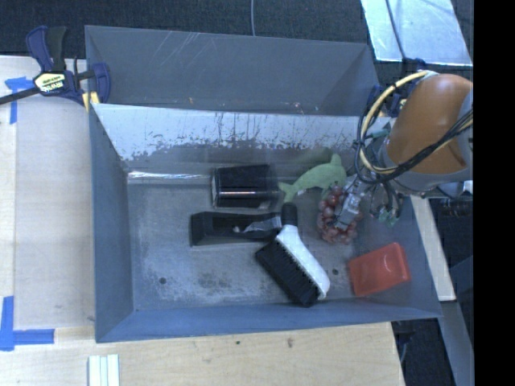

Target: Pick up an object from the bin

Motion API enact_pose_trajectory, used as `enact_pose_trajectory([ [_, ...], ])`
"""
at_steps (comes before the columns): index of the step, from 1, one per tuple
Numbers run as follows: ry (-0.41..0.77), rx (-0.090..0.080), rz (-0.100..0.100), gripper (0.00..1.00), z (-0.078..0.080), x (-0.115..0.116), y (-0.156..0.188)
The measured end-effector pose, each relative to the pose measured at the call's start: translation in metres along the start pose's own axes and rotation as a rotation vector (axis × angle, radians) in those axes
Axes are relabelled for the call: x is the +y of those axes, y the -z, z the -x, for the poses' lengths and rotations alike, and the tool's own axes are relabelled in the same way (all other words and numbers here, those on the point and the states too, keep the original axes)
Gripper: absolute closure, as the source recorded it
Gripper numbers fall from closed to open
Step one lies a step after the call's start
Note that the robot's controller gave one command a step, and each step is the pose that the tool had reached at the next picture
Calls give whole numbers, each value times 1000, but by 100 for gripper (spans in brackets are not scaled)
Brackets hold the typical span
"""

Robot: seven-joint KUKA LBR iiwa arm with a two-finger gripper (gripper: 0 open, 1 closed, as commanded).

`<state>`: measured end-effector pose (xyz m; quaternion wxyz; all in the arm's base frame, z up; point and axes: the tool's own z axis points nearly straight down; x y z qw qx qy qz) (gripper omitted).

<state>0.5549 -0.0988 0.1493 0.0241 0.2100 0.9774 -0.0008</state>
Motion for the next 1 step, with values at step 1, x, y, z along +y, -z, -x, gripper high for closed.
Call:
enact_pose_trajectory([
  [1,141,5,-2,100,13,-14,47],
])
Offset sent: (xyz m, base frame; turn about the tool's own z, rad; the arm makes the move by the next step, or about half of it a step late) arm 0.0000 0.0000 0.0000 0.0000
